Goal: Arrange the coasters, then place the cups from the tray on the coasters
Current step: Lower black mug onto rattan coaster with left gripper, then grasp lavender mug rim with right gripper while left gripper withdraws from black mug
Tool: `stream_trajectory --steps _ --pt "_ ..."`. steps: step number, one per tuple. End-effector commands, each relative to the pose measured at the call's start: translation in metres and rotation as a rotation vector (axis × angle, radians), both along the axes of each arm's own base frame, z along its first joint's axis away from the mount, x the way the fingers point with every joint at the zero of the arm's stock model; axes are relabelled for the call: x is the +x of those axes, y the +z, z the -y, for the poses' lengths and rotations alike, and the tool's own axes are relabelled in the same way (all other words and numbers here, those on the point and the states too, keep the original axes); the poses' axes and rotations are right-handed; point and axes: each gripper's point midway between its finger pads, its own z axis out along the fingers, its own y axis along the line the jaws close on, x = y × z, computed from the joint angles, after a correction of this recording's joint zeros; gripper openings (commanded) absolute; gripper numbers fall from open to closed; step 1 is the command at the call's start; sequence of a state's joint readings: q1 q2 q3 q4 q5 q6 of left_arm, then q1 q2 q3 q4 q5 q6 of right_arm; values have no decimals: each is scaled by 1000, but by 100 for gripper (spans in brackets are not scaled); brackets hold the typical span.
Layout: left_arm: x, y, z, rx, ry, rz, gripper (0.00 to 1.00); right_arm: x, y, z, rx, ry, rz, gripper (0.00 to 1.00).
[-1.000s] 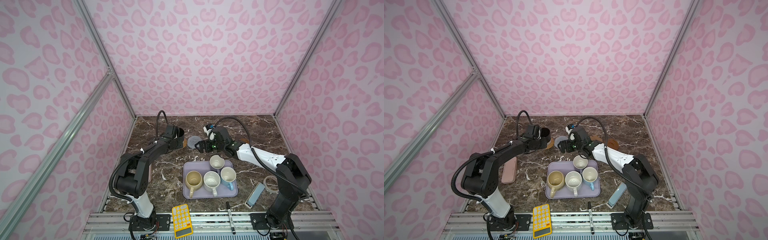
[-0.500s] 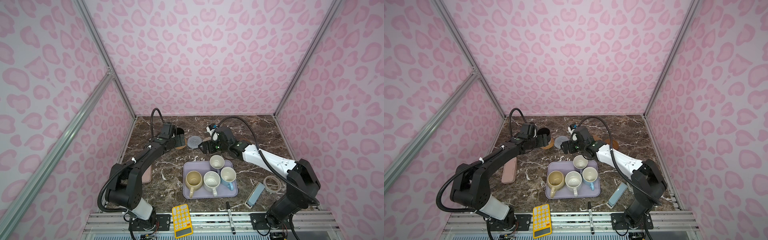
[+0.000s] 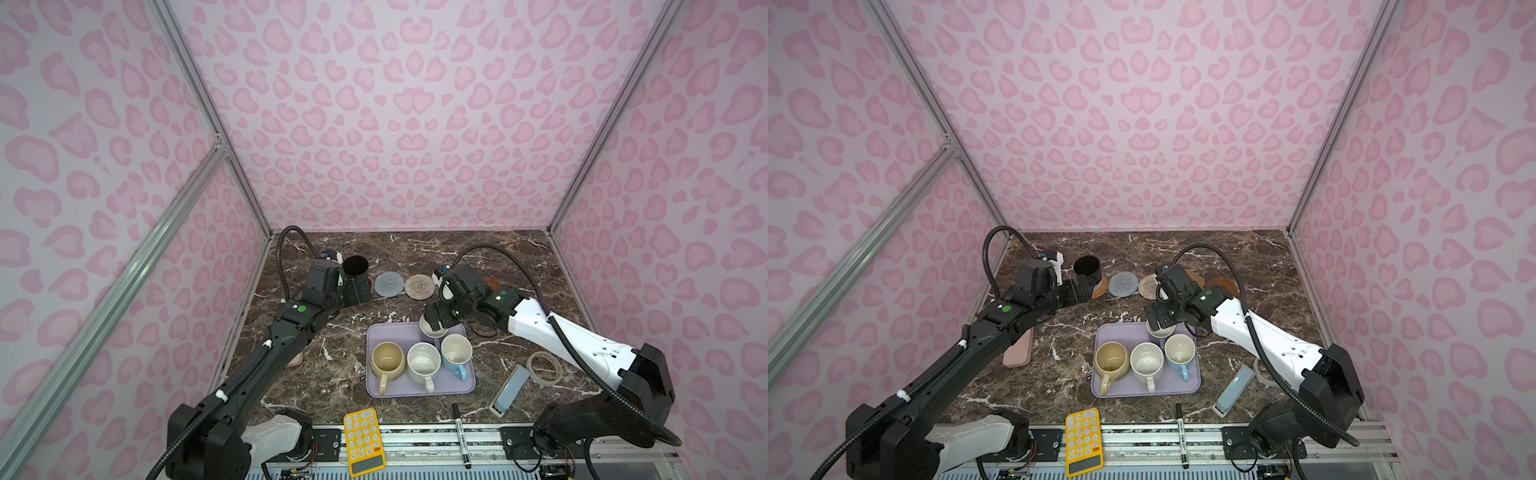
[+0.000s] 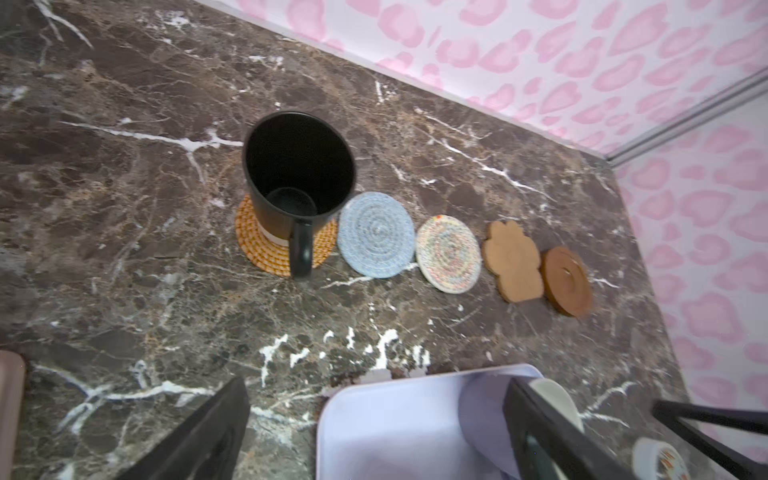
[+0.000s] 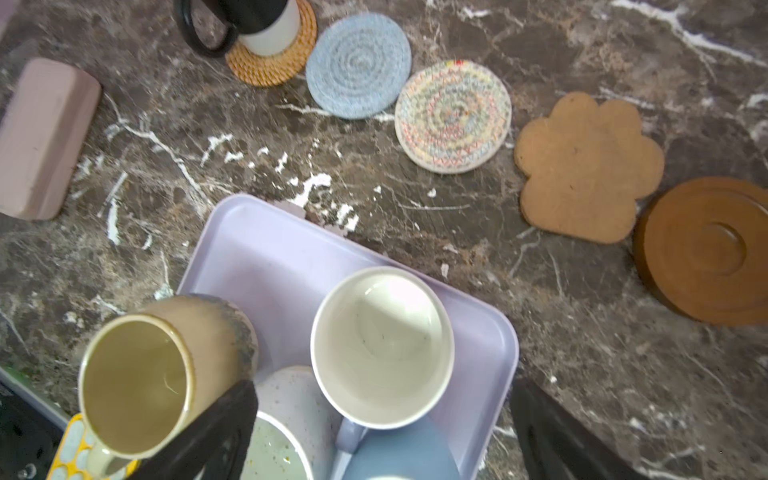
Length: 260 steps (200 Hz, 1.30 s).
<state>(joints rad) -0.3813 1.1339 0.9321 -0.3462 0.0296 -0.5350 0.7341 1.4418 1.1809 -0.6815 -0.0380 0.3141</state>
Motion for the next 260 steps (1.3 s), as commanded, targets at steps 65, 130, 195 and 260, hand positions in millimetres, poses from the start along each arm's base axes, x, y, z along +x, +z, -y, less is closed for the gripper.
stream_trajectory --steps 65,130,195,260 --pt "-74 10 50 -224 -190 40 97 -27 -56 0 -69 35 -172 79" --pt "-82 -2 68 -209 -225 8 97 -29 -72 3 -114 48 -199 73" --pt "-78 -11 84 -201 -250 -12 97 -17 -75 -3 -130 41 -184 64" --pt "-75 -14 87 -190 -253 -13 97 -11 -78 3 -170 26 -178 49"
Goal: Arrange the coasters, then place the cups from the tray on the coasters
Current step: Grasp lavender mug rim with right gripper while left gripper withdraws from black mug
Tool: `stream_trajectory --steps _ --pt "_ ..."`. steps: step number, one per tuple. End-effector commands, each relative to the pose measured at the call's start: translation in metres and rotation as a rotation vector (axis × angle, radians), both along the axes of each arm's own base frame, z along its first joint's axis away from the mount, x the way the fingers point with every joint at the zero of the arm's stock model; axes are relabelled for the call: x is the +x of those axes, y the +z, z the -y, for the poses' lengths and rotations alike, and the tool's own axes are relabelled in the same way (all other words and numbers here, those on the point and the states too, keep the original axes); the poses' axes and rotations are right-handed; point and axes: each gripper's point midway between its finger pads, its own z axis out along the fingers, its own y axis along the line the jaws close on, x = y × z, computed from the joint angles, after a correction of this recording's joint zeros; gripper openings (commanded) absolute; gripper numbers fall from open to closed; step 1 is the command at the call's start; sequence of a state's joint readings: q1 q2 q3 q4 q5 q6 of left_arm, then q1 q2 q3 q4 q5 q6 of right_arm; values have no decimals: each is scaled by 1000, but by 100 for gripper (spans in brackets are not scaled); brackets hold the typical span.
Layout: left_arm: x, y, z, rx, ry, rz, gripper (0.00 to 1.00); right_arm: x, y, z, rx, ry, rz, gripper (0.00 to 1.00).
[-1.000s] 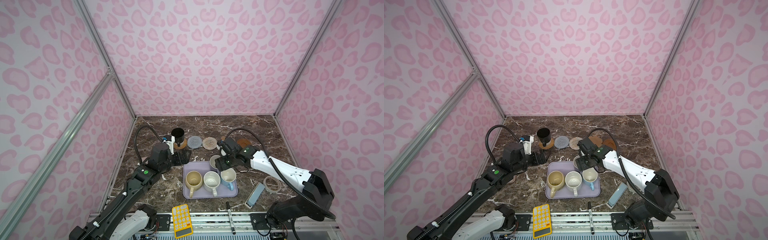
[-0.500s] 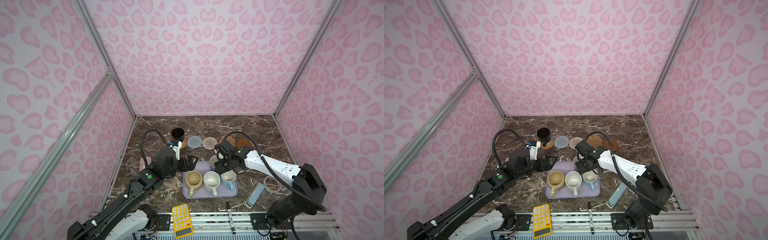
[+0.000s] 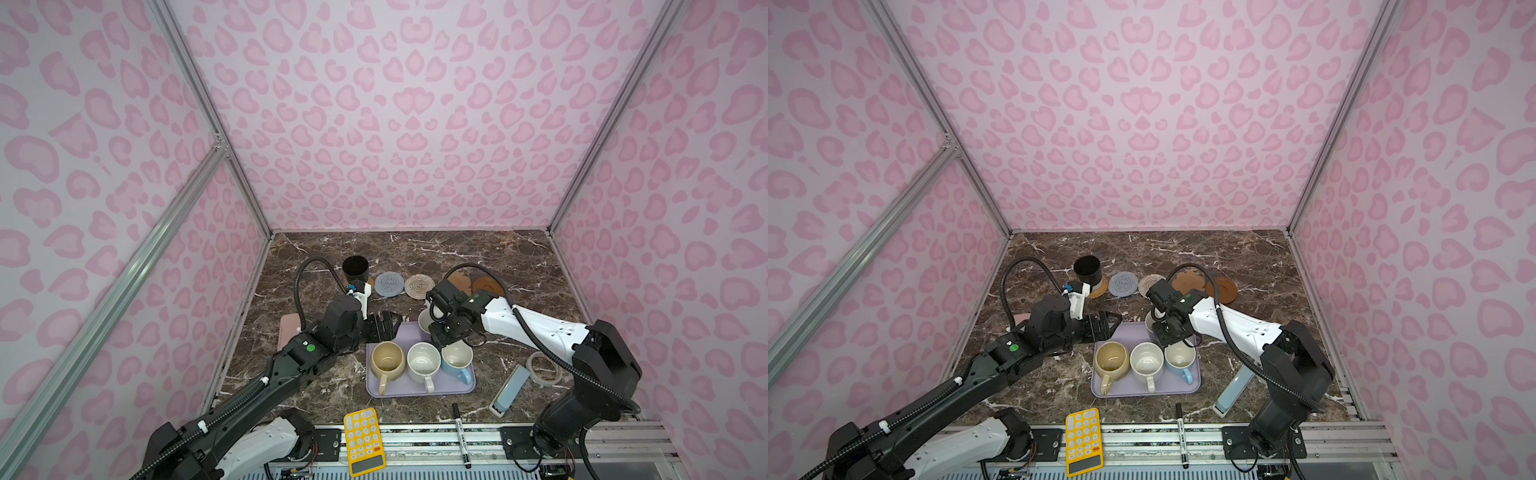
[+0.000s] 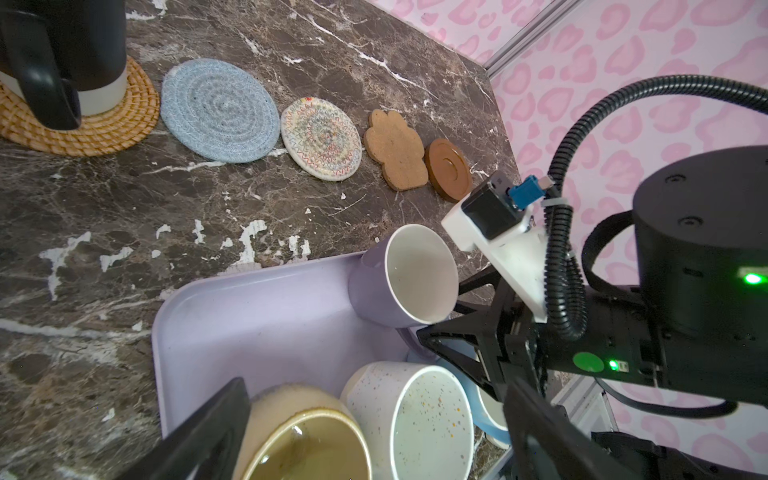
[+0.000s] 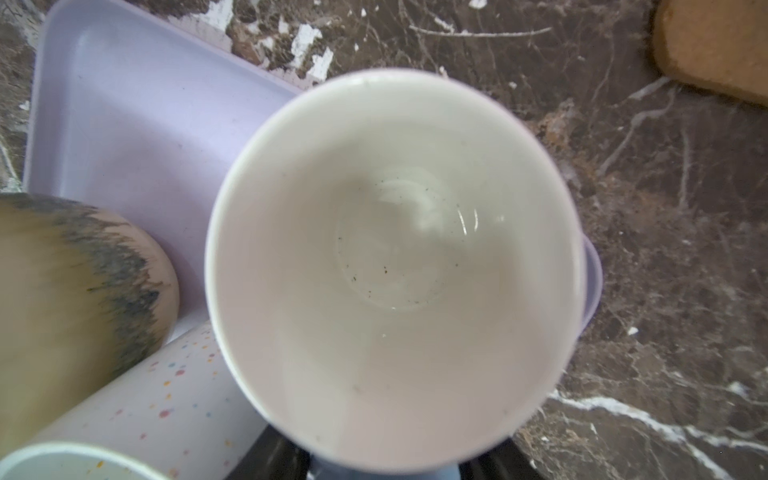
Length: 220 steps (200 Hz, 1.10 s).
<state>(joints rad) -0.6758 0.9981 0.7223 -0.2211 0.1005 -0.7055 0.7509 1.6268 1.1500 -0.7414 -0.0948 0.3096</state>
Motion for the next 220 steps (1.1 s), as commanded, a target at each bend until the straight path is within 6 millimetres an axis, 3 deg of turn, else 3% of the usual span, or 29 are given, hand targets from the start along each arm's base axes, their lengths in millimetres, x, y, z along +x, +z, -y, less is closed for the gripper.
stream_trajectory --steps 1,138,165,220 --pt "6 11 3 -19 6 42 97 14 2 2 -21 -12 60 48" --pt "13 9 -3 4 56 47 97 19 8 6 -46 -10 85 21" --pt "14 7 -4 9 59 43 97 19 8 6 -49 -9 83 10" --pt "15 5 -3 6 67 36 97 19 12 6 -40 -2 93 2"
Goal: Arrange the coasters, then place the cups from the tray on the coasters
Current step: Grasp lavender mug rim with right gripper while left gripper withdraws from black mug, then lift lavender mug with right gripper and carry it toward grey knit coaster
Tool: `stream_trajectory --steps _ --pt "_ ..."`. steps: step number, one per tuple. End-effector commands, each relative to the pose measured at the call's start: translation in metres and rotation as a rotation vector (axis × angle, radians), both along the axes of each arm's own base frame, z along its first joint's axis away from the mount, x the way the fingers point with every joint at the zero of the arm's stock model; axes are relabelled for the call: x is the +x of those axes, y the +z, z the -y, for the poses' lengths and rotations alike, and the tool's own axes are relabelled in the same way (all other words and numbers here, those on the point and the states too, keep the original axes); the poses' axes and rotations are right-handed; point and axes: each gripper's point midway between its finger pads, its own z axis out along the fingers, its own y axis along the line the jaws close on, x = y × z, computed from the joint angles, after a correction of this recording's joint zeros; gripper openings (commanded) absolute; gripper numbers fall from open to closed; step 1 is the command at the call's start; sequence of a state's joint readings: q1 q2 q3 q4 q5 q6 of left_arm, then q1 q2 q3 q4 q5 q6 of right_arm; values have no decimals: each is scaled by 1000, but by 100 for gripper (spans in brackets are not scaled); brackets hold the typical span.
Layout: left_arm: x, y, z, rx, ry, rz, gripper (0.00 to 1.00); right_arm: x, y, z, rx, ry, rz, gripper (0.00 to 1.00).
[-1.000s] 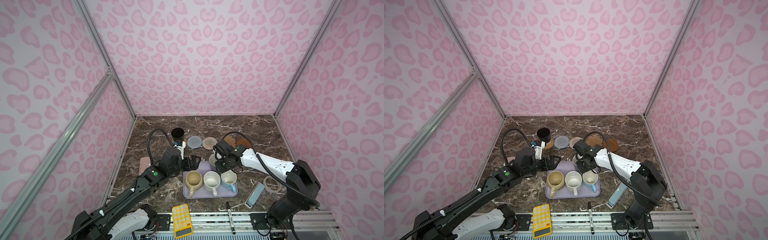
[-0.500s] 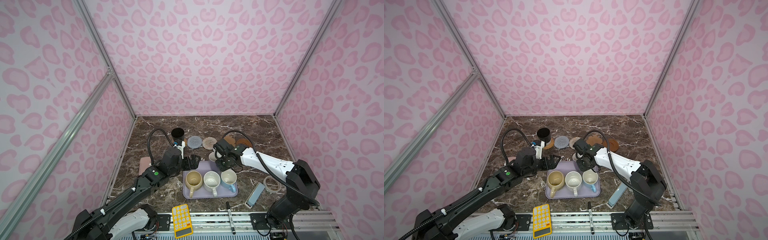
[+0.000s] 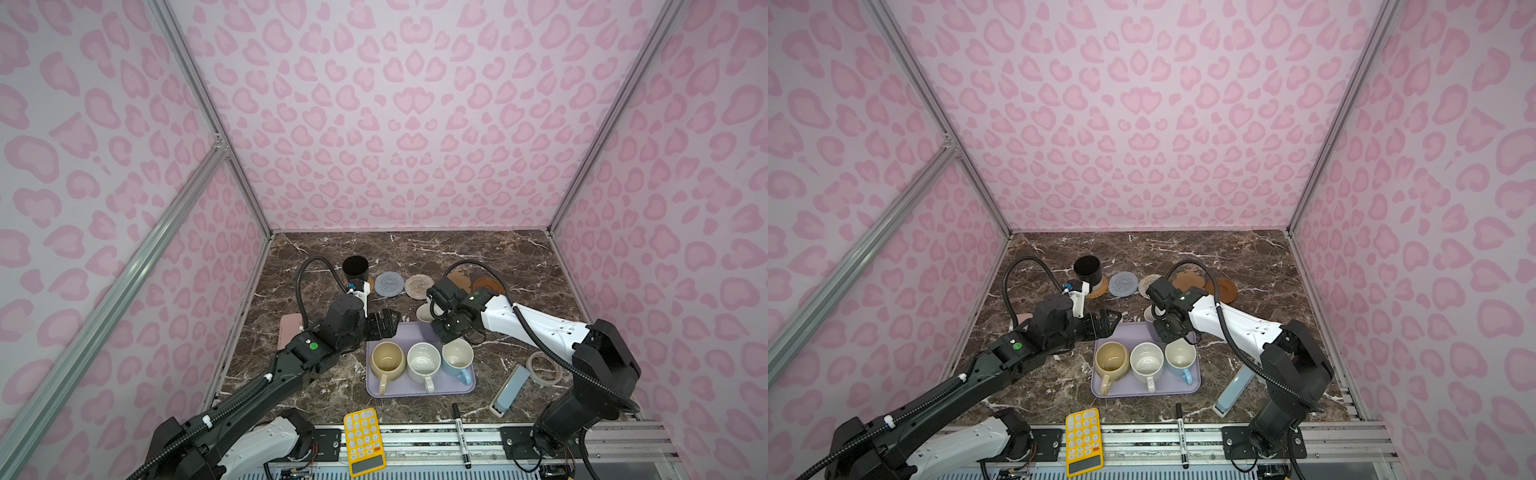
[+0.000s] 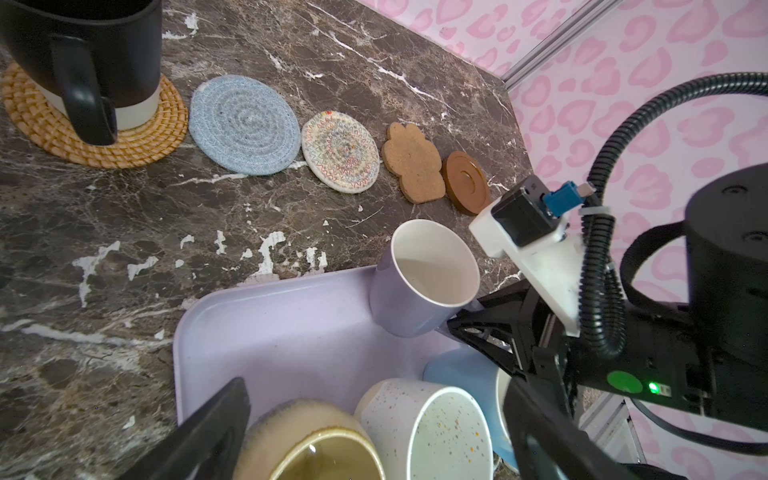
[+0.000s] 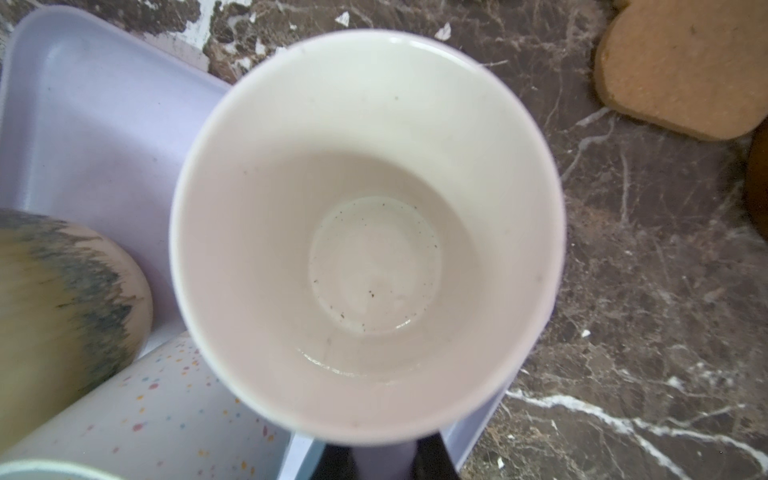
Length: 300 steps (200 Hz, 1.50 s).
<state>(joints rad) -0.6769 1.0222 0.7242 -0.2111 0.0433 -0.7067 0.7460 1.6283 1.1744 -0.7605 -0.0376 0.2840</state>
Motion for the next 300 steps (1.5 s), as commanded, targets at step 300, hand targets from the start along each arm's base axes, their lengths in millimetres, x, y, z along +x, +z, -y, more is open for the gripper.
stream_trajectory --steps 300 --pt "19 73 -29 -107 157 78 97 108 120 -90 276 -356 591 0"
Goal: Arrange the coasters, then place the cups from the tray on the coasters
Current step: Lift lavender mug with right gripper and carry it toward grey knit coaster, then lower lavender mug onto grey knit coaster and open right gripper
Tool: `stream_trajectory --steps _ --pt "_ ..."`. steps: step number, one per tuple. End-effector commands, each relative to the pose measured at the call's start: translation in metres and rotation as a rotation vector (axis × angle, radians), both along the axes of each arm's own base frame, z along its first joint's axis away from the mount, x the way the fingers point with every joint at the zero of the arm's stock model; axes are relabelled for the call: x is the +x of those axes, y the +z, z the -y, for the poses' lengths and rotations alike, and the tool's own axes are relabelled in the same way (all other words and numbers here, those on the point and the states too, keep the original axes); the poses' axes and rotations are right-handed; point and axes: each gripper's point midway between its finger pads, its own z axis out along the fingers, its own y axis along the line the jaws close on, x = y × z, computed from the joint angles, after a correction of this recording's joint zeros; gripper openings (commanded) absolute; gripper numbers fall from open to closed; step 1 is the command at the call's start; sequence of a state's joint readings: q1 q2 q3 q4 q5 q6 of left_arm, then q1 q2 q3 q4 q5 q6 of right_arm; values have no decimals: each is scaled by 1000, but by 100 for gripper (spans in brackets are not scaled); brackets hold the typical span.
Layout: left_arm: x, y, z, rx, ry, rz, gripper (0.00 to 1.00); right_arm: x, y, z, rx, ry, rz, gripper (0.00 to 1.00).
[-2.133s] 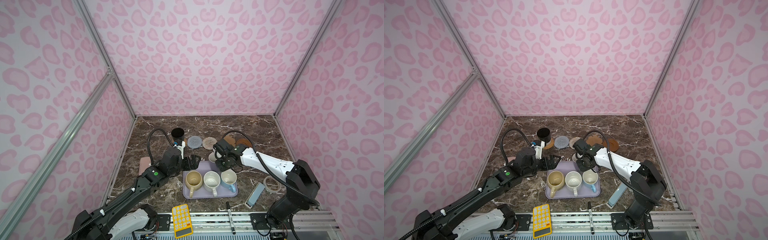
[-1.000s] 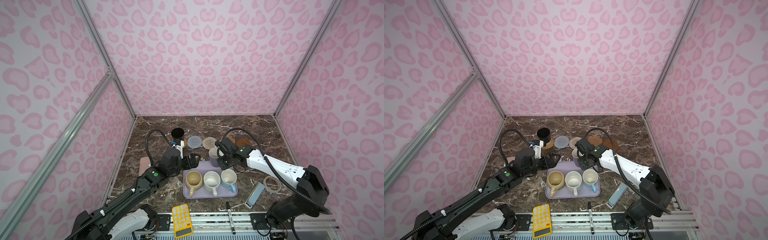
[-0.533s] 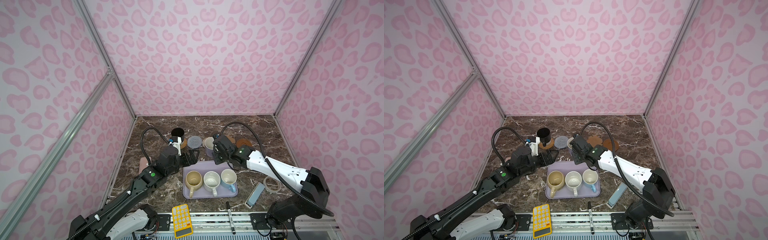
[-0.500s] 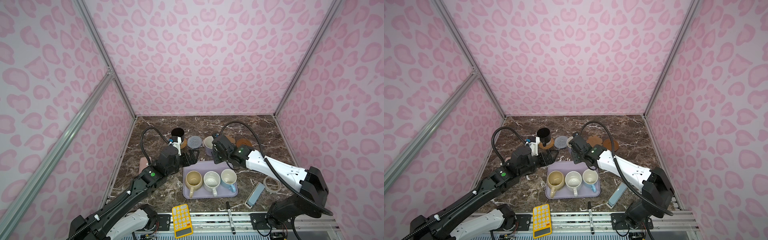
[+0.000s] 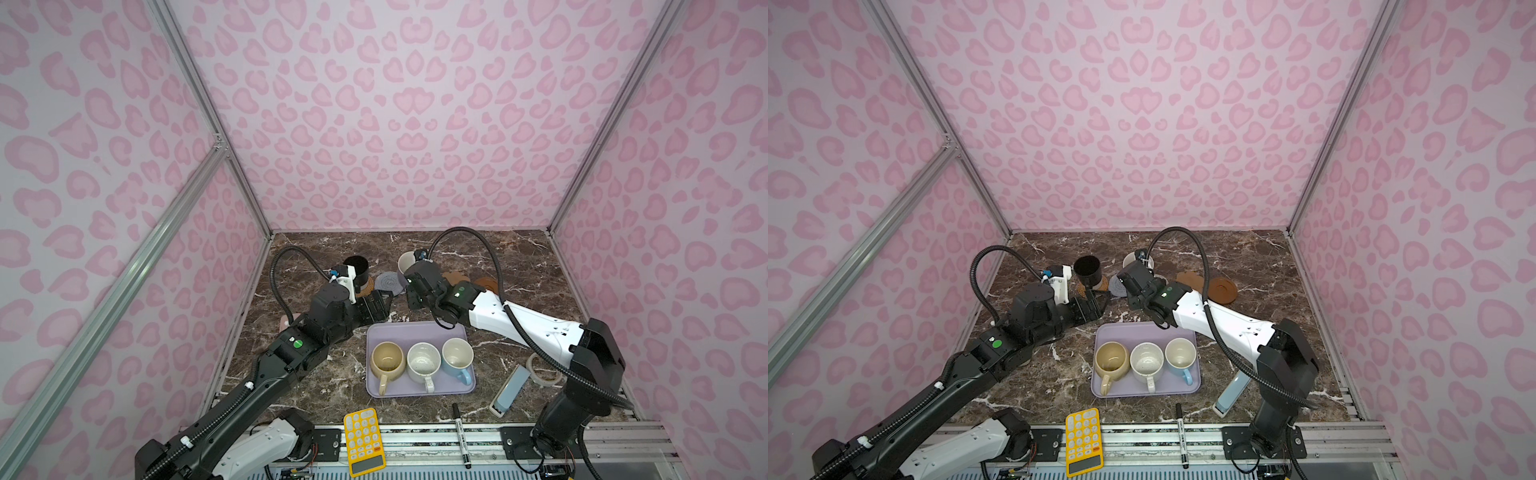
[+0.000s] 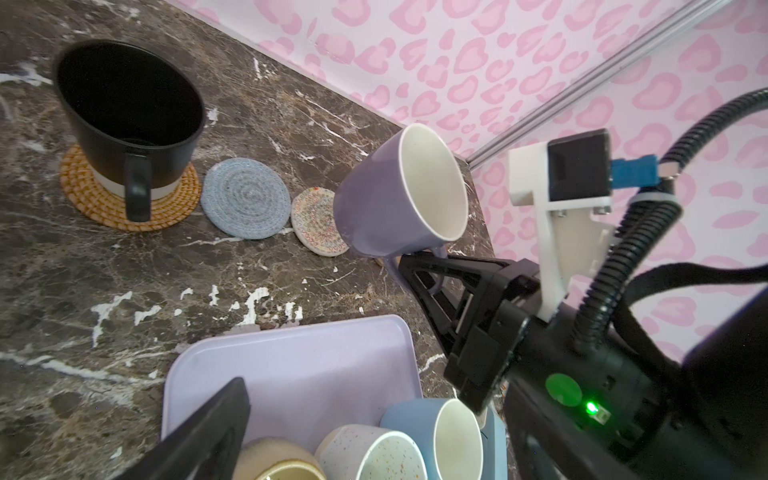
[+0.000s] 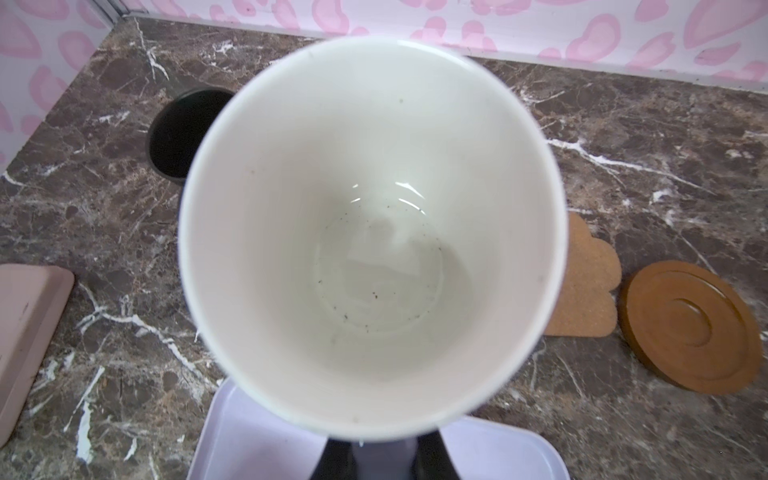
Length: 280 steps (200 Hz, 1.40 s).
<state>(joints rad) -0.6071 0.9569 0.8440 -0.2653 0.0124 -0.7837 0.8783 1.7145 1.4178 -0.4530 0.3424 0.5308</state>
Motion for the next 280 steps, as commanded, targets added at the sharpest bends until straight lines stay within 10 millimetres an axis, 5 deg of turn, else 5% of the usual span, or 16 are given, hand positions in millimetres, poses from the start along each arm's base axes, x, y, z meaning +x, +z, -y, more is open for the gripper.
stream_trajectory --steps 1,39,106,203,254,280 --pt "1 9 -7 12 24 4 97 19 15 -9 57 -81 81 0" --pt "6 1 -23 53 67 -8 97 41 20 -23 47 -153 125 0" --pt "17 -24 -53 55 157 -65 97 67 -6 -43 -28 -244 150 0" --pt "28 -52 -51 8 143 -148 97 96 -42 -67 -18 -216 70 0" --pt "29 -57 -60 18 188 -157 97 94 -54 -68 -29 -211 29 0" --pt "27 -62 -59 3 182 -166 97 94 -77 -70 -52 -204 -10 0"
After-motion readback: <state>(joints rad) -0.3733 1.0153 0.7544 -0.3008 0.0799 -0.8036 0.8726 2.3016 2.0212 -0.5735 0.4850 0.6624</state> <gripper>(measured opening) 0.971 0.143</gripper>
